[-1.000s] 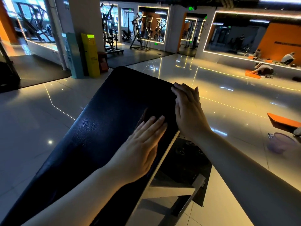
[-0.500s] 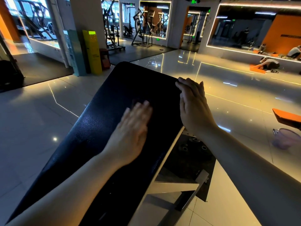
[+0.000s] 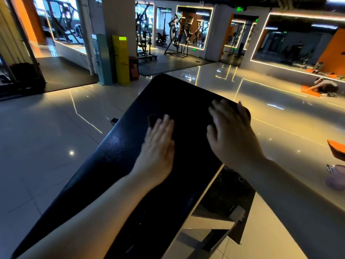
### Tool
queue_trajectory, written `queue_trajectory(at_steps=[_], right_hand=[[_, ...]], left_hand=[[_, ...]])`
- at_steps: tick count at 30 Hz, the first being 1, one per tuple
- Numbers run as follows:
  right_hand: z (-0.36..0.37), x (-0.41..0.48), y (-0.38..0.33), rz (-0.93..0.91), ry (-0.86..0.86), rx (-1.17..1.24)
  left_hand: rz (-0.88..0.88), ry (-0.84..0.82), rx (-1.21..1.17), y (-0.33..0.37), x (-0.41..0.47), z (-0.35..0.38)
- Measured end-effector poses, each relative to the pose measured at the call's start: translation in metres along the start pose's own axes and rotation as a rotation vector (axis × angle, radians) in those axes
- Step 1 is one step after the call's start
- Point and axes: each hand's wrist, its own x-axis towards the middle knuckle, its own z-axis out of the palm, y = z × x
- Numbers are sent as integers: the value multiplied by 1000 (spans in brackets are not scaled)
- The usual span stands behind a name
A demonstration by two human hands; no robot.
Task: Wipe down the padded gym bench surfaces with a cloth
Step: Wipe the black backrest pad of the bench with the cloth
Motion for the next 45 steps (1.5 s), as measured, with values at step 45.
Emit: queue_trajectory(at_steps=[45], right_hand=[[12,-3,-28,-61,16,-37]], left_hand=[[-177,51,6,-18,40,-4]])
